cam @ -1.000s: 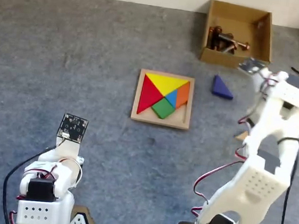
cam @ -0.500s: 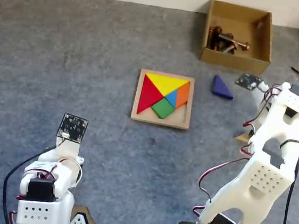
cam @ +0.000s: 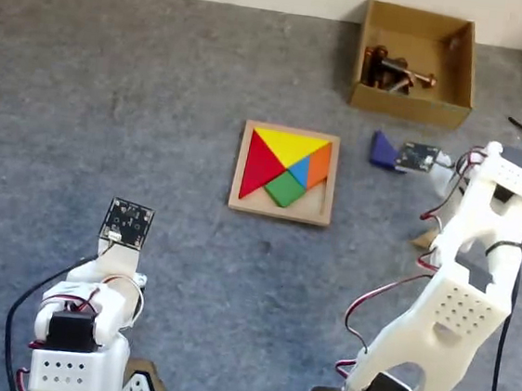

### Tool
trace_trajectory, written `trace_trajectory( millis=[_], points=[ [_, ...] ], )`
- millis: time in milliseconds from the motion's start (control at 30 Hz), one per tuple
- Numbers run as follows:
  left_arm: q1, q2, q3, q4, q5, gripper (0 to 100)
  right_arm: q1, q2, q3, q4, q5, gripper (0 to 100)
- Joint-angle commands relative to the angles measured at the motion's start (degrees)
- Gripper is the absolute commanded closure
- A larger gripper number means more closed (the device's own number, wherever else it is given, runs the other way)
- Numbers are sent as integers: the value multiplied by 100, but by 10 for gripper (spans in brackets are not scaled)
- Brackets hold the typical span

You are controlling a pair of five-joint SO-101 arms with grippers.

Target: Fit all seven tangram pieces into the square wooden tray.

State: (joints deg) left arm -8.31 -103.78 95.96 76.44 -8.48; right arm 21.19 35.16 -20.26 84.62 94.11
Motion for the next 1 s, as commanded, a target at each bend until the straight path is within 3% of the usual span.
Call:
trace_trajectory(
  millis=[0, 400, 767, 967],
  points=[
    [-75, -22, 119, 26, 53, 994, -171, -145, -101, 295, 114, 657],
    [-75, -22, 119, 26, 53, 994, -330, -119, -101, 734, 123, 659],
    [-75, -22, 119, 26, 53, 994, -66, -110, -75, 743, 1345, 659],
    [-75, -22, 119, 26, 53, 994, 154, -110, -92, 716, 1380, 659]
  ],
)
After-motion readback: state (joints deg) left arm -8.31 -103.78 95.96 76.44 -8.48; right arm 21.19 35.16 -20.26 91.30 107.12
